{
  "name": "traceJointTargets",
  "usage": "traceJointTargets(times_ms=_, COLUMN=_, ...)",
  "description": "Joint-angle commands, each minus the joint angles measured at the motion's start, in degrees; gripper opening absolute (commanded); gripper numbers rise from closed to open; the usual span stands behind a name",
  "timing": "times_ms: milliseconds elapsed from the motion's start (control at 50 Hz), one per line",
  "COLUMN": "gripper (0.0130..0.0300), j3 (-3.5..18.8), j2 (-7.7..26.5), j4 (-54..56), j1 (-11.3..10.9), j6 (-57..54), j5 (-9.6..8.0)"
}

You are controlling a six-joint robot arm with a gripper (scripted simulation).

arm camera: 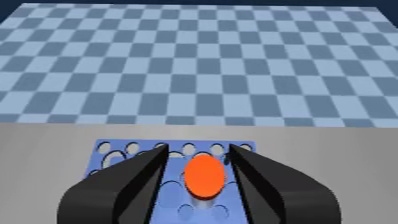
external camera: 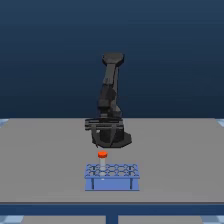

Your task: Pick up the centrifuge tube on the rack

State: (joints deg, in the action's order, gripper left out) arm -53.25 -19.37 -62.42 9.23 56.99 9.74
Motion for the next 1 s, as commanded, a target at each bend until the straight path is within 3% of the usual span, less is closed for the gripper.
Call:
traceJointTargets(times_ms=20, gripper=0.0300, j3=0.63, j2=0.66, j4=-1.93, j1=0.27, j6=2.43, j5=-0.39)
traceJointTargets(times_ms=500, gripper=0.0300, j3=1.67, j2=2.15, j4=-3.63, j1=0.55, j6=3.78, j5=-0.59)
traceJointTargets(times_ms=1000, gripper=0.0300, j3=0.61, j2=2.38, j4=4.86, j1=0.44, j6=-4.67, j5=0.19)
